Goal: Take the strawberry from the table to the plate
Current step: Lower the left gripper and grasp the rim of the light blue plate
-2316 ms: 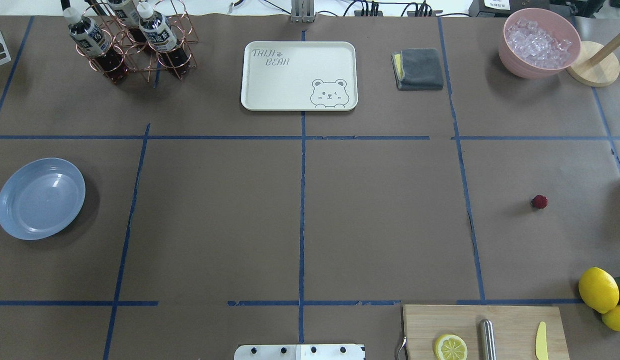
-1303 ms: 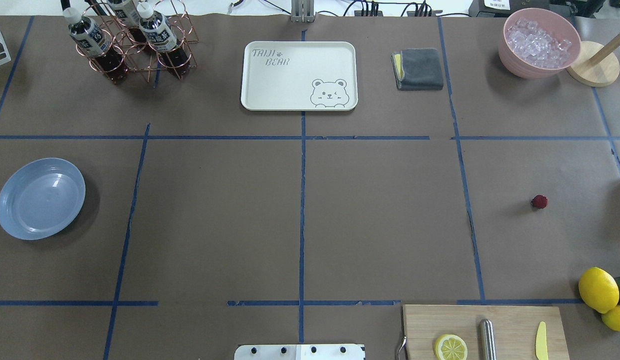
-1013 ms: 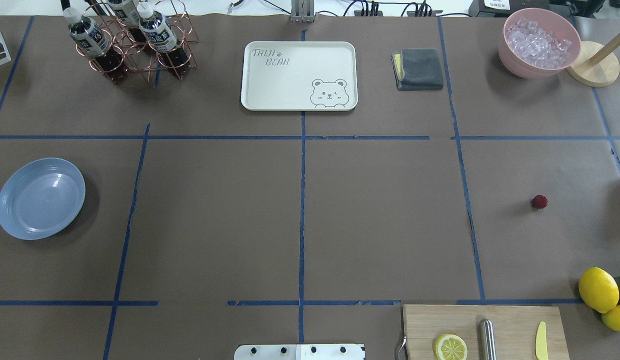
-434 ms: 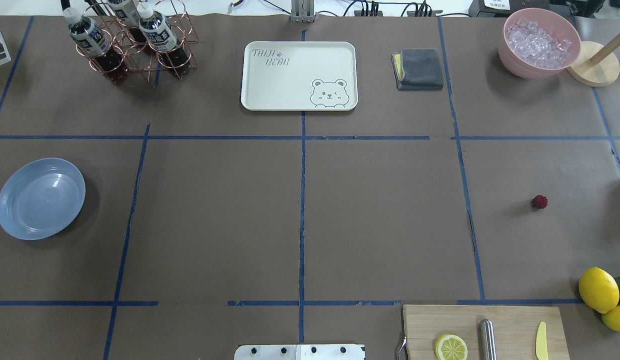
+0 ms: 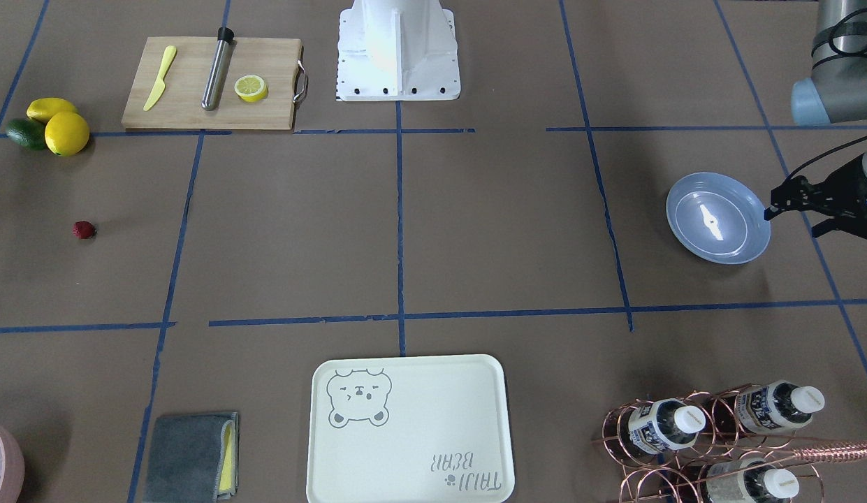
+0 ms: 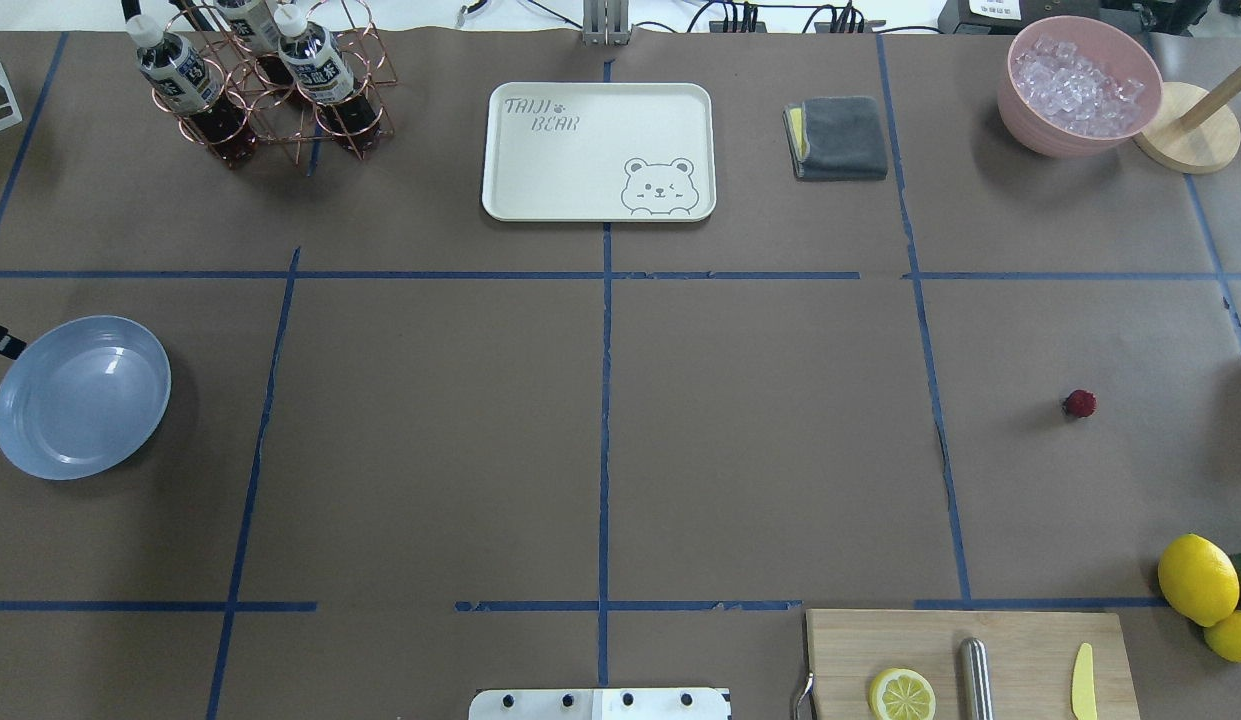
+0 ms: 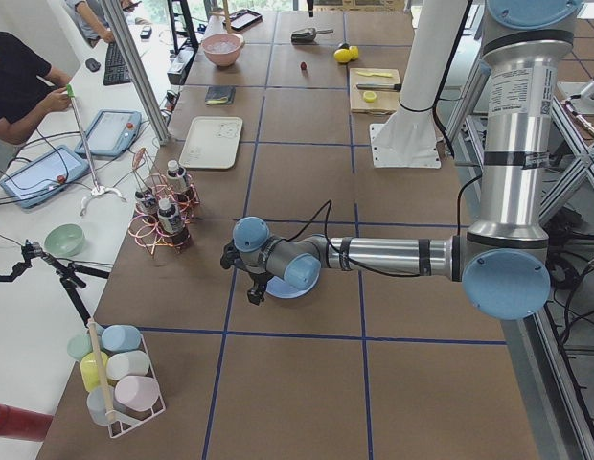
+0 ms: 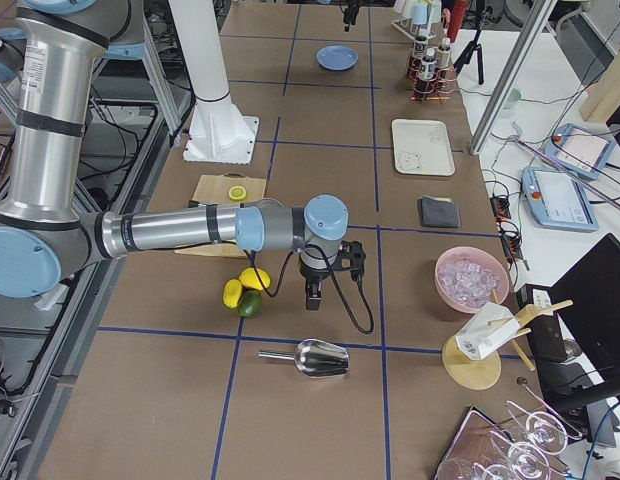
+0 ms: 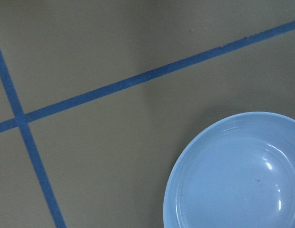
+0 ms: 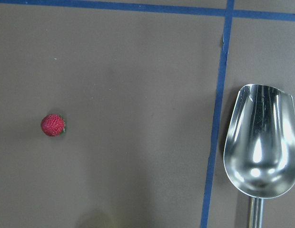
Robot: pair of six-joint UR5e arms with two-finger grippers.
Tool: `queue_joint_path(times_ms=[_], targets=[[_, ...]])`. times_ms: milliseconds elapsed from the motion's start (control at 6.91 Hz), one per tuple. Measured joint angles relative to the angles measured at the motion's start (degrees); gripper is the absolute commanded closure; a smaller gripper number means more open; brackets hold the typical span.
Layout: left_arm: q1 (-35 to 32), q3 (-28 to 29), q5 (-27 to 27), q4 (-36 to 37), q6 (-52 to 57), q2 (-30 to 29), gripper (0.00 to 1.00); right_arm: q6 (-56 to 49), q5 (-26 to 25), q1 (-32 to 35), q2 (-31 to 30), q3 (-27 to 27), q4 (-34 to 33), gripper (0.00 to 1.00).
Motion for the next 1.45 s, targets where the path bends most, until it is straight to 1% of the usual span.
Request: queue_joint_path(times_ms=[145,434,579,724,868,1158,1303,1447], targets=[[2.13,0.65,0.6,-1.35,-2.2,0.03,0.03,0.01,0.04,-0.02,0.0,0.01,0.03,0.0],[4.08,2.21,0.85,-2.25,-3.45,0.03,0.11,-0.06,0.12,-0.07,0.0,-0.16,0.01,0.0],[4.82,3.01,0.87,-2.6,-3.51,-0.07,0.35,-0.06,0.13,-0.1,0.0,-0.26,0.0,0.0],[5.22,3.51,0.88,-2.94,-3.5,-0.19,0.77,-0.06,0.13,-0.11,0.0,-0.29,0.02,0.0],[5.4,3.7,0.88,-3.1,-3.55,-0.23,1.0,-0.05,0.13,-0.12,0.0,-0.33,0.02,0.0],[5.47,3.52,0.75,-3.17,-3.89,-0.08,1.0,-0.03,0.15,-0.12,0.0,-0.26,0.06,0.0],[5.45,2.56,0.48,-3.2,-4.93,-0.04,1.0,0.0,0.19,-0.08,0.0,-0.13,0.06,0.0],[5.46,-0.08,-0.27,-3.22,-9.03,-0.04,1.0,0.02,0.34,-0.05,0.0,0.02,0.07,0.0]])
